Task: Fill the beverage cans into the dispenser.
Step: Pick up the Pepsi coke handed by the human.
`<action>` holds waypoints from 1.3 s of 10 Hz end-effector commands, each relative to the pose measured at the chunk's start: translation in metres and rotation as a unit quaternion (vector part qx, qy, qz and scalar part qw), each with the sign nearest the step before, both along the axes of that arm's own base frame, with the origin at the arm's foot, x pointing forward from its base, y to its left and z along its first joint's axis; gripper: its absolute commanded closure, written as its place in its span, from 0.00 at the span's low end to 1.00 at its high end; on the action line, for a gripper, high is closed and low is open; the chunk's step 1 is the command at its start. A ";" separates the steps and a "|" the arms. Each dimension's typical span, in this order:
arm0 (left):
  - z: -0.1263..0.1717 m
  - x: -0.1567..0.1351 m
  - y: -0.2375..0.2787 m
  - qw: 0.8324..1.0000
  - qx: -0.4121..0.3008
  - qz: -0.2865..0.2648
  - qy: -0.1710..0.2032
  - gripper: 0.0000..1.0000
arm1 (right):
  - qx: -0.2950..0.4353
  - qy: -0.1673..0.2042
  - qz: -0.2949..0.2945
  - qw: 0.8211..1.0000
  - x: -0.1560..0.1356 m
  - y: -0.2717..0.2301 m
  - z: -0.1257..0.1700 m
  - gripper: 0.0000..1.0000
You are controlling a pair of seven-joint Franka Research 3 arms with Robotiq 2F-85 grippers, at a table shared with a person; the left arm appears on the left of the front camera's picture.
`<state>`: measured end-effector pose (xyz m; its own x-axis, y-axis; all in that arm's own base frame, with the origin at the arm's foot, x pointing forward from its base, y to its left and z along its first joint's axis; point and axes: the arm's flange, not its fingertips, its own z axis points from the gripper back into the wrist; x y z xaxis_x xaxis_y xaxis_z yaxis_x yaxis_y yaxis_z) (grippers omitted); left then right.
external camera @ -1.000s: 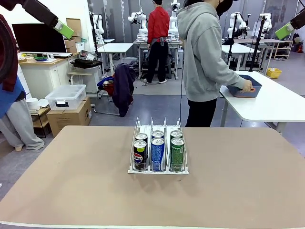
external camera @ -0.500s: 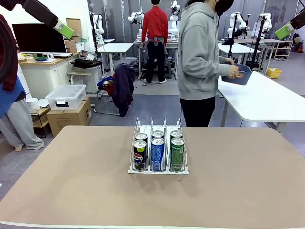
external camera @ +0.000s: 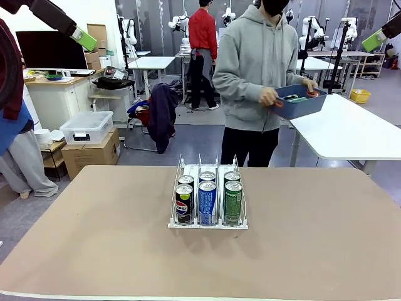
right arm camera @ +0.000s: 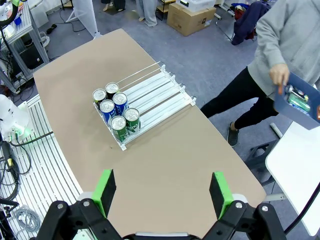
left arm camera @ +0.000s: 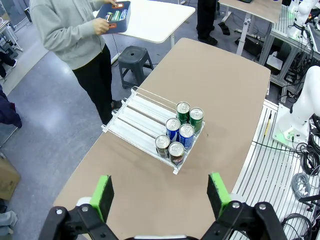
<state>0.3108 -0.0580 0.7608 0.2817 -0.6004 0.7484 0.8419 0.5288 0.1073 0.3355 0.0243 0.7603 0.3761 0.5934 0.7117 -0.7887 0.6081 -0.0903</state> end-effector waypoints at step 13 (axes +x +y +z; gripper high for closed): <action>-0.001 0.000 0.001 1.000 0.000 0.000 0.001 0.00 | 0.000 0.000 0.000 1.000 0.000 0.000 0.000 0.00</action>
<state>0.3108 -0.0580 0.7608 0.2817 -0.6004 0.7484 0.8419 0.5288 0.1073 0.3355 0.0243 0.7603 0.3761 0.5934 0.7117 -0.7887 0.6081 -0.0903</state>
